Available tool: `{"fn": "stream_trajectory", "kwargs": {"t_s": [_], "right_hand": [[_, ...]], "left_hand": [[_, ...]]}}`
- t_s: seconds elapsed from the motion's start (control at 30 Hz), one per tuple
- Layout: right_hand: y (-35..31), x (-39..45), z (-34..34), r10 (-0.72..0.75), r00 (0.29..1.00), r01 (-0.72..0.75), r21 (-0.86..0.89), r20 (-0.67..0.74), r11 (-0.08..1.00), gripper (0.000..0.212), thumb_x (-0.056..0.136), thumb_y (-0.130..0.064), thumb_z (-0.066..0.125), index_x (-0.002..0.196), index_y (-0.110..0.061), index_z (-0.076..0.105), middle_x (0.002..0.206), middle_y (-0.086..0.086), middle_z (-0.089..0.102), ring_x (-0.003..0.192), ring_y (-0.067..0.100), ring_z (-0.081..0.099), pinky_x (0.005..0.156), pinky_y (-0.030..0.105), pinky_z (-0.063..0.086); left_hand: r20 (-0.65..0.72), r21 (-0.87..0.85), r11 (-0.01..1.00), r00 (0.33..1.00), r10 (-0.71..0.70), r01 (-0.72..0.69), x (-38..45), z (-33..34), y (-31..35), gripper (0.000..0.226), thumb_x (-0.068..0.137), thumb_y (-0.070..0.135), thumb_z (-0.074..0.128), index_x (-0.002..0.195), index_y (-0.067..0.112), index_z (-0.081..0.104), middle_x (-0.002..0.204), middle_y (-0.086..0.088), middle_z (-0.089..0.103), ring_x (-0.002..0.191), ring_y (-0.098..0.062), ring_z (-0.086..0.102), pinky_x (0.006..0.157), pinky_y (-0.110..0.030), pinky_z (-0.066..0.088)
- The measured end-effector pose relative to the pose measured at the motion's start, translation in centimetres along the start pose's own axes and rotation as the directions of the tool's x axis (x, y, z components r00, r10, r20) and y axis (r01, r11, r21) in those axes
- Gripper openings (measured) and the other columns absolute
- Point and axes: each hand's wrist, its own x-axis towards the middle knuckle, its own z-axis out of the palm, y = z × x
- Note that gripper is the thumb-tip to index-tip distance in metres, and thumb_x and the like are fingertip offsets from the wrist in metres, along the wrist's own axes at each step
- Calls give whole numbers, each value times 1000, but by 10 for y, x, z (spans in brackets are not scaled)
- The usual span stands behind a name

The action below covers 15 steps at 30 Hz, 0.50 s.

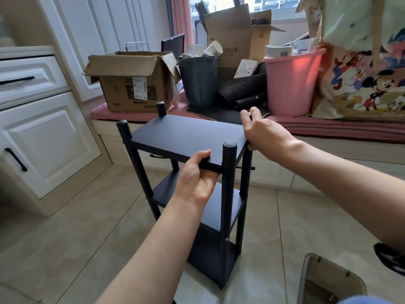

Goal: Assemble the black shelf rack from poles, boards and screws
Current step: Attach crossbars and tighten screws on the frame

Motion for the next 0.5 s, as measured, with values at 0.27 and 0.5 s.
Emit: {"fn": "stream_trajectory", "kwargs": {"t_s": [0.27,0.5], "right_hand": [[-18,-21,-4,5,997,5,131,-74,991,94,98,-33,54,153,-13,-19,160,27,-11,148,47,2,115,66,16],[-31,-54,-6,-75,853,314,392,-517,865,104,76,3,72,156,-15,8,158,20,26,137,39,42,107,53,42]], "left_hand": [[8,-20,1000,1000,-8,8,3,-1,-1,28,98,1,47,82,-3,70,90,-20,74,83,-34,75,100,-54,49],[12,-8,1000,1000,-26,26,1,1,0,20,99,3,48,91,-4,65,104,-26,70,107,-43,67,107,-62,41]]}}
